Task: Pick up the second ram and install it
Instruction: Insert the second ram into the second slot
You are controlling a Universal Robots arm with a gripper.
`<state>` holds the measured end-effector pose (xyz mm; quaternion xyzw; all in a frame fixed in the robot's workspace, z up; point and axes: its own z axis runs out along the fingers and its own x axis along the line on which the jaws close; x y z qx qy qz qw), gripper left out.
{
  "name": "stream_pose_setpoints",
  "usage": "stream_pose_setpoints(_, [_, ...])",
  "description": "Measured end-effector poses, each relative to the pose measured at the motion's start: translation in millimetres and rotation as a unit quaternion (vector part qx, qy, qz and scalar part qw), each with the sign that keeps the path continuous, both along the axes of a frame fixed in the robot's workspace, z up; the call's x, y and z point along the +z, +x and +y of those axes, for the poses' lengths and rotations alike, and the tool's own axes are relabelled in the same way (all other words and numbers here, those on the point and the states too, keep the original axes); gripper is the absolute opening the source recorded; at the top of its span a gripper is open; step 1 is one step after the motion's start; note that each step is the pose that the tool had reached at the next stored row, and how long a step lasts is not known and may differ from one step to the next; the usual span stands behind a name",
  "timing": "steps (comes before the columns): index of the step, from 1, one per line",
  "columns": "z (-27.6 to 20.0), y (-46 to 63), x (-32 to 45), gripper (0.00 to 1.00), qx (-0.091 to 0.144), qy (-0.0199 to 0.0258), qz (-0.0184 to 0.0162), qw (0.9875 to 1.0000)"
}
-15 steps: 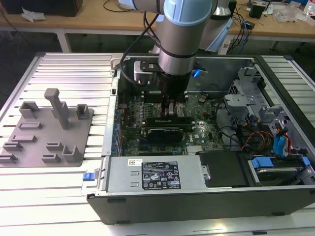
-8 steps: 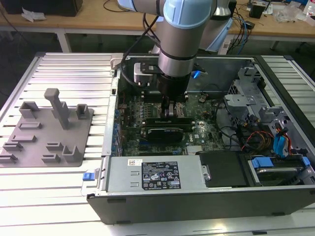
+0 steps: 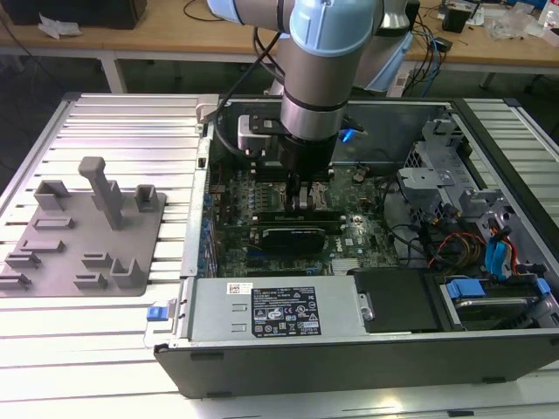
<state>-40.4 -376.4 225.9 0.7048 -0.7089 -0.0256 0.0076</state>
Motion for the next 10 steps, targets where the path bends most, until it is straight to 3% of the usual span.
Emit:
stream_pose_setpoints(2, [0.0, 0.0, -0.1, 0.11, 0.000, 0.0001, 0.0000, 1.0000])
stream_pose_setpoints(3, [0.0, 0.0, -0.1, 0.18, 0.000, 0.0001, -0.0001, 1.0000])
stream_pose_setpoints(5, [0.1, 0.0, 0.6, 0.18, 0.000, 0.0002, -0.0001, 1.0000])
stream_pose_setpoints(8, [0.0, 0.0, 21.8, 0.18, 0.000, 0.0001, -0.0002, 1.0000])
stream_pose_setpoints(9, [0.0, 0.1, 26.2, 0.18, 0.000, 0.0001, -0.0009, 1.0000])
stream_pose_setpoints(10, [0.1, 0.0, 26.1, 0.18, 0.000, 0.0002, -0.0039, 1.0000])
